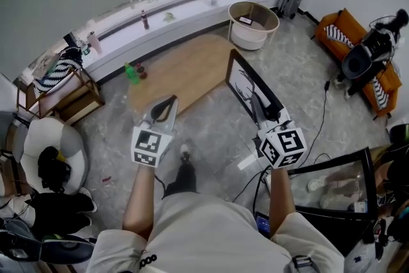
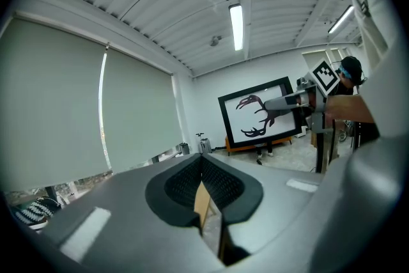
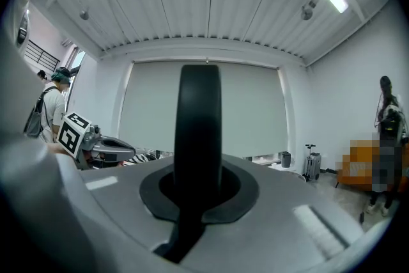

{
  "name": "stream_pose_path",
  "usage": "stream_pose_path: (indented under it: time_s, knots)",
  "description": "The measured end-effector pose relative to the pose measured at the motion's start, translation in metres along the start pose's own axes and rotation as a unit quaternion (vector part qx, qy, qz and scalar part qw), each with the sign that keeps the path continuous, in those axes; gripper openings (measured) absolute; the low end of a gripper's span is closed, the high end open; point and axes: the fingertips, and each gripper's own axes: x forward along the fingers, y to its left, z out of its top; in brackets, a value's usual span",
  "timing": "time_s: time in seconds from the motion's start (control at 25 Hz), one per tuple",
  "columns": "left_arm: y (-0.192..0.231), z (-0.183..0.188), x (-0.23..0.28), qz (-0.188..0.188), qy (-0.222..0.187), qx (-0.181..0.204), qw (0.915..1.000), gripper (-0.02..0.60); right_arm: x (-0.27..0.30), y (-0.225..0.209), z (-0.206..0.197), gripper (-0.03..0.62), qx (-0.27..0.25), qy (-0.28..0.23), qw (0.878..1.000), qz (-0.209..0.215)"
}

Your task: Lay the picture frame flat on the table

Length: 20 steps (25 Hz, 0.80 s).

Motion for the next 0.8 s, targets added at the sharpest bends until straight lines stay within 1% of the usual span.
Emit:
stream_pose_path:
  time_s: [0.2,0.4,0.52,0.8]
  knots:
    - [0.041,-0.012,0.037,0.006,-0.001,-0.005,1.0,0.011,0.048,-0.015,-0.001,0.012,-0.008,-0.004,1.0,-0.007]
    - [0.092,-0.013,0.082,0.009,0.0,0.008,0.9999,0.011,0.112,-0.03,0.01,0.012,-0.012,-0.01,1.0,-0.006]
    - [0.12,-0.015,0.107,0.006,0.004,0.009,0.9999,0.011,0.147,-0.036,0.014,0.012,-0.007,-0.009,1.0,-0.003]
    - [0.163,-0.008,0.16,-0.004,0.002,0.014,0.9999,0.011,0.207,-0.061,0.022,0.012,-0.003,-0.007,1.0,-0.012]
